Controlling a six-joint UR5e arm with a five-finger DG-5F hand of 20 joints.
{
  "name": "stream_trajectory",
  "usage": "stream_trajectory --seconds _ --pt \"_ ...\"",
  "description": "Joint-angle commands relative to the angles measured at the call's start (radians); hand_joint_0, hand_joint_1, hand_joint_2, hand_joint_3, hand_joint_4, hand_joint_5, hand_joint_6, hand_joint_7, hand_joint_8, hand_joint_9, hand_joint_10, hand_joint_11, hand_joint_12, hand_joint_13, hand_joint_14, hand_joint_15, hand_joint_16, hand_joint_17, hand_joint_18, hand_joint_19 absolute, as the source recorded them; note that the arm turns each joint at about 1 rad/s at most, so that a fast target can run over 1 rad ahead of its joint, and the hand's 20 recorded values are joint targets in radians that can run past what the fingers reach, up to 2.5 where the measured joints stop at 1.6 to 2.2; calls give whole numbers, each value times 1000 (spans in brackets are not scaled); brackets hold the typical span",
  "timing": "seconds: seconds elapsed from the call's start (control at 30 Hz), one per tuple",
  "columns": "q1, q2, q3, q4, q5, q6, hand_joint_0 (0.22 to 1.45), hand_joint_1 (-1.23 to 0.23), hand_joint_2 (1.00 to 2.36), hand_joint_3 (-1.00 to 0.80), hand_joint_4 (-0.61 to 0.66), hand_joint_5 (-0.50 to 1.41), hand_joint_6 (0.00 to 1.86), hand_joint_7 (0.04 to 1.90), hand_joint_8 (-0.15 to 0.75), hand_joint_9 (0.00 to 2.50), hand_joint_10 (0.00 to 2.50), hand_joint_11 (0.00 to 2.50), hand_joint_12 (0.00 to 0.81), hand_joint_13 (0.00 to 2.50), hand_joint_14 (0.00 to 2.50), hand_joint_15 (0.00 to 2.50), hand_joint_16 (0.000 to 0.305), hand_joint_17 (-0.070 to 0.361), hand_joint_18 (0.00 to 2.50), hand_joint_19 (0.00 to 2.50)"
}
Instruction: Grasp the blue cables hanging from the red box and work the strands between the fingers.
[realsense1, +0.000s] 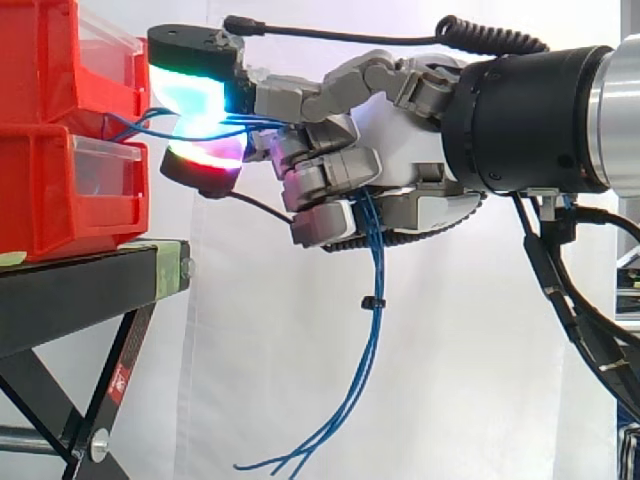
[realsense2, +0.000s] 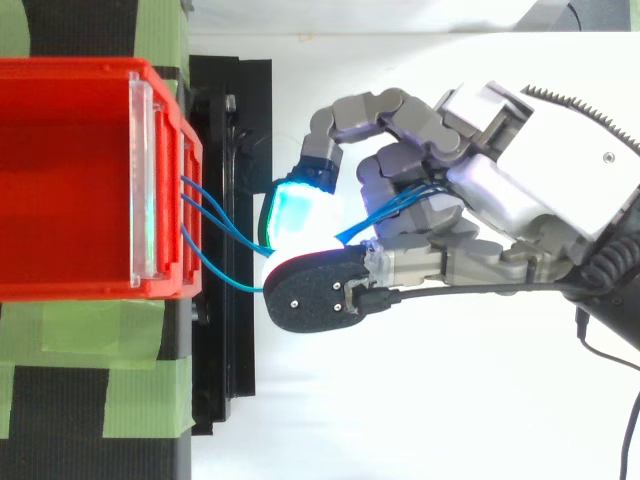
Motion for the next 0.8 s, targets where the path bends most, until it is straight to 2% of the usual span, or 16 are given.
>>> stream_trajectory --seconds 0.0,0.17,0.2,0.23,0.27,0.3,0.33,0.37,0.4,0.43,0.5,0.57,0.67,0.7,0.73,0.77 --pt "1 0 0 0 0 1 1198 -642 1016 -242 251 -128 1358 1092 350 908 2500 1993 431 1023 2500 1295 63 142 1391 1652" --pt "1 0 0 0 0 1 1163 -662 1006 -115 261 -69 1359 1140 350 908 2500 1993 431 1023 2500 1295 63 142 1391 1652" --pt "1 0 0 0 0 1 1085 -701 1005 -114 264 -59 1226 1130 350 908 2500 1993 431 1023 2500 1295 63 142 1391 1652" --pt "0 0 0 0 0 -1 926 -688 1009 -257 278 -13 993 1164 350 908 2500 1993 431 1023 2500 1295 63 142 1391 1652" --pt "0 0 0 0 0 -1 884 -665 1012 -334 261 -4 951 1181 350 908 2500 1993 431 1023 2500 1295 63 142 1391 1652" --pt "0 0 0 0 0 1 855 -633 1013 -403 277 62 713 1251 350 908 2500 1993 431 1023 2500 1295 63 142 1391 1652" --pt "1 0 0 0 0 1 965 -553 1013 -300 271 267 201 1444 350 908 2500 1993 431 1023 2500 1295 63 142 1391 1652" --pt "1 0 0 0 0 1 993 -547 1014 -253 278 320 78 1502 350 908 2500 1993 431 1023 2500 1295 63 142 1391 1652" --pt "0 0 0 0 -2 1 1102 -572 1013 -105 304 422 8 1423 350 908 2500 1993 431 1023 2500 1295 63 142 1391 1652" --pt "1 0 0 0 -3 -1 1202 -605 1012 -31 336 460 15 1304 350 908 2500 1993 431 1023 2500 1295 63 142 1391 1652" --pt "0 0 0 0 -3 -1 1261 -619 1013 -32 363 483 16 1209 350 908 2500 1993 431 1023 2500 1295 63 142 1391 1652" --pt "0 0 0 2 -5 -1 1293 -618 1015 -61 311 520 20 1181 350 908 2500 1993 431 1023 2500 1295 63 142 1391 1652" --pt "0 0 0 5 -6 -1 1303 -613 1017 -77 199 547 17 1367 350 908 2500 1993 431 1023 2500 1295 63 142 1391 1652" --pt "1 0 0 6 -6 -1 1287 -616 1018 -68 176 559 6 1523 350 908 2500 1993 431 1023 2500 1295 63 142 1391 1652" --pt "0 0 0 6 -6 -1 1257 -641 1017 -93 175 433 277 1433 350 908 2500 1993 431 1023 2500 1295 63 142 1391 1652" --pt "0 0 0 5 -6 -1 1251 -643 1016 -88 170 403 330 1417 350 908 2500 1993 431 1023 2500 1295 63 142 1391 1652"
